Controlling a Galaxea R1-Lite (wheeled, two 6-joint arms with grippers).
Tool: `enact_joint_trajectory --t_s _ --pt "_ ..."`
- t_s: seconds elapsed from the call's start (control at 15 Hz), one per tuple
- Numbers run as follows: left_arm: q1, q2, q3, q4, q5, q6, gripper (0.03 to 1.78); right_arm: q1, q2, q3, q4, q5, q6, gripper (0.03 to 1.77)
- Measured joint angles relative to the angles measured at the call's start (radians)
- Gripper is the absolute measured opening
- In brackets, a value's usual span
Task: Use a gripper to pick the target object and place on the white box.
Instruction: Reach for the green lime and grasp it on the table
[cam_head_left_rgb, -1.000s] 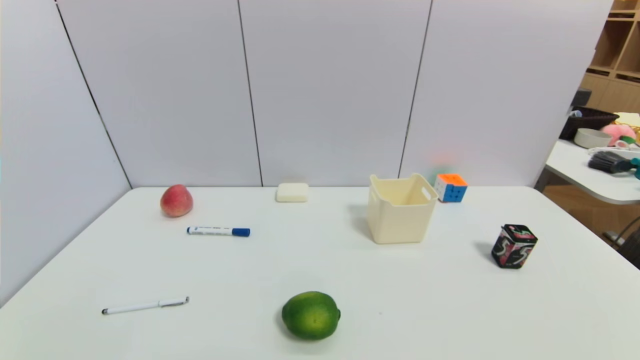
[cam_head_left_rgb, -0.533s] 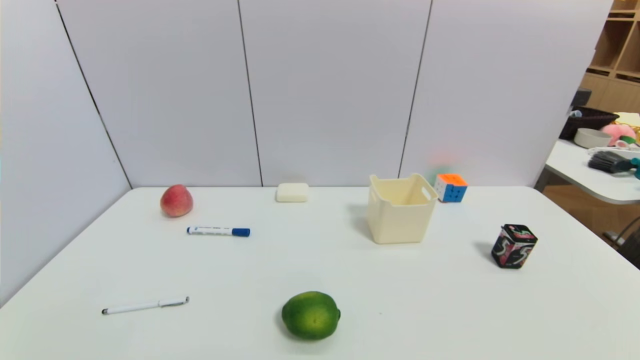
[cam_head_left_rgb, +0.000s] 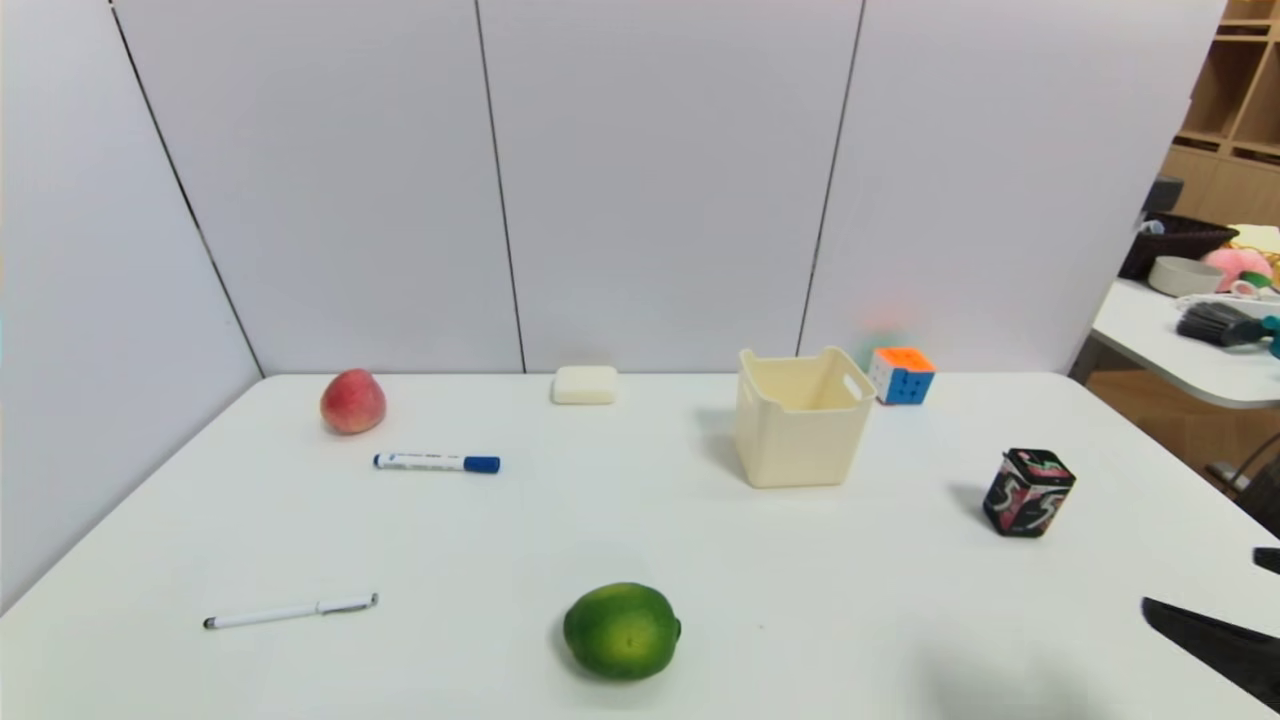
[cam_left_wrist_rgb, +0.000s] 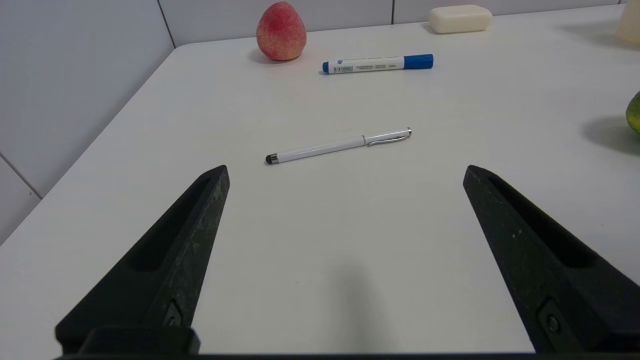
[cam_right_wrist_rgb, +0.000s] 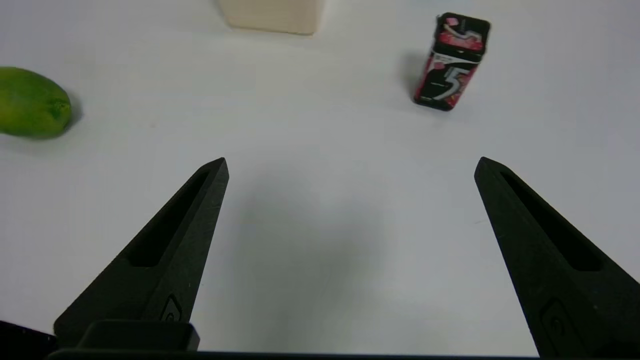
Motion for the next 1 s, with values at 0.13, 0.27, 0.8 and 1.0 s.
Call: enact_joint_trajectory --t_s 0.13,0.27,0.8,1.0 --pt "0.0 0.0 0.0 0.0 0.0 0.0 1.69 0.049 0.154 -0.058 -0.001 0.03 -0.048 1.7" --pt "0.0 0.0 0.0 0.0 0.0 0.001 1.69 0.105 0.293 -0.11 -0.006 0.097 -0.133 1.7" --pt "0.0 0.0 0.0 0.0 0.0 0.0 1.69 0.212 0.681 -0.183 -0.234 0.499 -0.513 1.7" --pt "0.0 0.0 0.0 0.0 0.0 0.001 1.69 0.27 0.773 -0.237 -0.273 0.566 -0.518 1.7"
